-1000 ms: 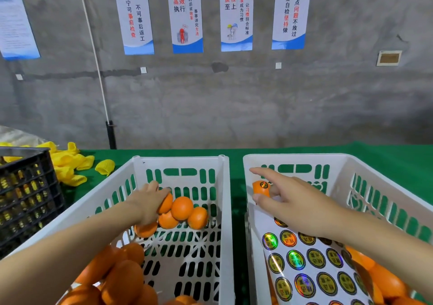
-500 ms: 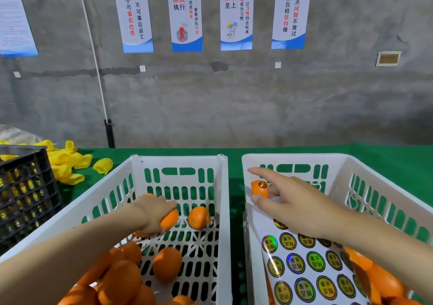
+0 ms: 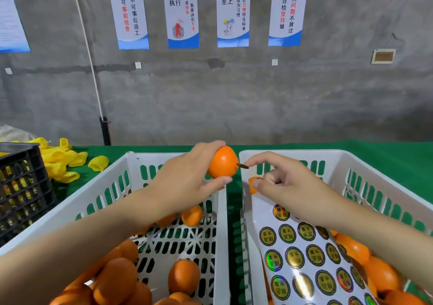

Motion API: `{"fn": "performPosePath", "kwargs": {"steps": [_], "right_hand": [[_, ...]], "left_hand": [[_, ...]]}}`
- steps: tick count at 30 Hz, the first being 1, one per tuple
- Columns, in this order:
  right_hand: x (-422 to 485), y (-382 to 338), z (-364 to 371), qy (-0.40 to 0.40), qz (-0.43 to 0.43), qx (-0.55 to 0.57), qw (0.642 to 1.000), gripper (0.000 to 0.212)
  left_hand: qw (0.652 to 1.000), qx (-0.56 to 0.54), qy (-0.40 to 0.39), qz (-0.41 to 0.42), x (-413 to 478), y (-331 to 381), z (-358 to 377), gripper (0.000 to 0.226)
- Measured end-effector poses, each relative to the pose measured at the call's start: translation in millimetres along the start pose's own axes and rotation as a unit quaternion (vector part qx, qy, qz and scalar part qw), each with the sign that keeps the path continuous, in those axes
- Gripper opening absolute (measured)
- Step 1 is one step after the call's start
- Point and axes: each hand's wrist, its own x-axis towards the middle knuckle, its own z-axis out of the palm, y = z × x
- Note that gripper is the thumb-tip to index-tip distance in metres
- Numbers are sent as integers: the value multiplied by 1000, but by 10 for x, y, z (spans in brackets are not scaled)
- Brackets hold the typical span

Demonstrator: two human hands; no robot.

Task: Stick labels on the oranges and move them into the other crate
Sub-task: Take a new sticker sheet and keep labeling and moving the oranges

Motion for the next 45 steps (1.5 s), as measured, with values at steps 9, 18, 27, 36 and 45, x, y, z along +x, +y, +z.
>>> {"fn": "performPosePath", "kwargs": {"steps": [9, 18, 27, 36, 45], "right_hand": [[62, -30, -54, -26, 38, 130, 991, 21], [35, -39, -51, -79, 56, 104, 990, 29], [-10, 20, 18, 16, -28, -43, 999, 17], [25, 12, -22, 117, -32, -58, 991, 42], [47, 15, -26, 164, -55, -56, 983, 25]], "left_hand": [[996, 37, -47, 60, -46, 111, 2, 76], [996, 40, -58, 46, -60, 136, -15, 73], [998, 11, -39, 42, -78, 224, -29, 71], [998, -20, -20, 53, -83, 344, -52, 68], [998, -54, -25, 35, -91, 384, -30, 68]]}}
